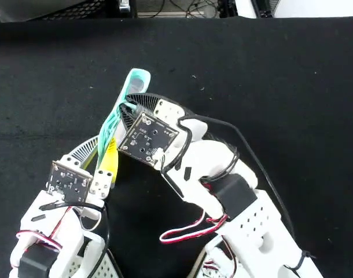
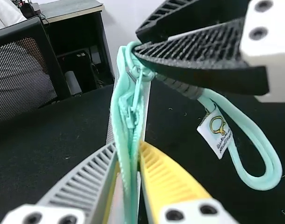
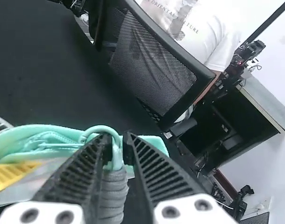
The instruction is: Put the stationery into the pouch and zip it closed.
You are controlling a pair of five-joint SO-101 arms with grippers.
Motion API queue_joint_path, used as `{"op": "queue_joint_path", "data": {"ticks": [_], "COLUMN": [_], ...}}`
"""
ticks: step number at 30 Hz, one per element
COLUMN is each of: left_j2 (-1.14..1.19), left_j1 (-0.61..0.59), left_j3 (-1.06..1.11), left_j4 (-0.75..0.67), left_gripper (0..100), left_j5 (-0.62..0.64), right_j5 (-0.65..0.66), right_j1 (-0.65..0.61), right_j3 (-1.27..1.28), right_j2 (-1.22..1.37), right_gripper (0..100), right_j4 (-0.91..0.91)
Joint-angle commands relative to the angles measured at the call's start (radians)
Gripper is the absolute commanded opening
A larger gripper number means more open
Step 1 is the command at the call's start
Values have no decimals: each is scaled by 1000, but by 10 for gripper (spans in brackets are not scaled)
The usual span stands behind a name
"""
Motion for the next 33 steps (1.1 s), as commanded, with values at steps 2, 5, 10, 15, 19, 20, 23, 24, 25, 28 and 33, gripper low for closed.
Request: {"op": "queue_joint_path", "data": {"ticks": [2, 5, 10, 15, 19, 20, 23, 24, 25, 28, 33], "left_j2": [2, 2, 2, 2, 2, 2, 2, 2, 2, 2, 2], "left_j1": [2, 2, 4, 4, 5, 4, 4, 4, 4, 4, 4], "left_j3": [2, 2, 2, 2, 2, 2, 2, 2, 2, 2, 2], "left_j4": [25, 25, 25, 25, 25, 25, 25, 25, 25, 26, 26], "left_gripper": [29, 29, 29, 29, 29, 29, 29, 29, 29, 29, 29], "left_j5": [-2, -2, -3, -3, -3, -3, -3, -3, -3, -3, -3], "right_j5": [3, 5, 75, 81, 78, 78, 80, 80, 80, 80, 72], "right_j1": [101, 103, 150, 209, 239, 242, 245, 259, 276, 328, 400], "right_j3": [-45, -54, -68, -90, -85, -85, -87, -87, -88, -110, -232], "right_j2": [1, 4, 4, 4, 4, 4, 19, 39, 67, 177, 332], "right_gripper": [12, 12, 12, 12, 12, 12, 12, 12, 12, 12, 12], "right_j4": [-63, -75, -77, -81, -120, -120, -141, -167, -196, -267, -267]}}
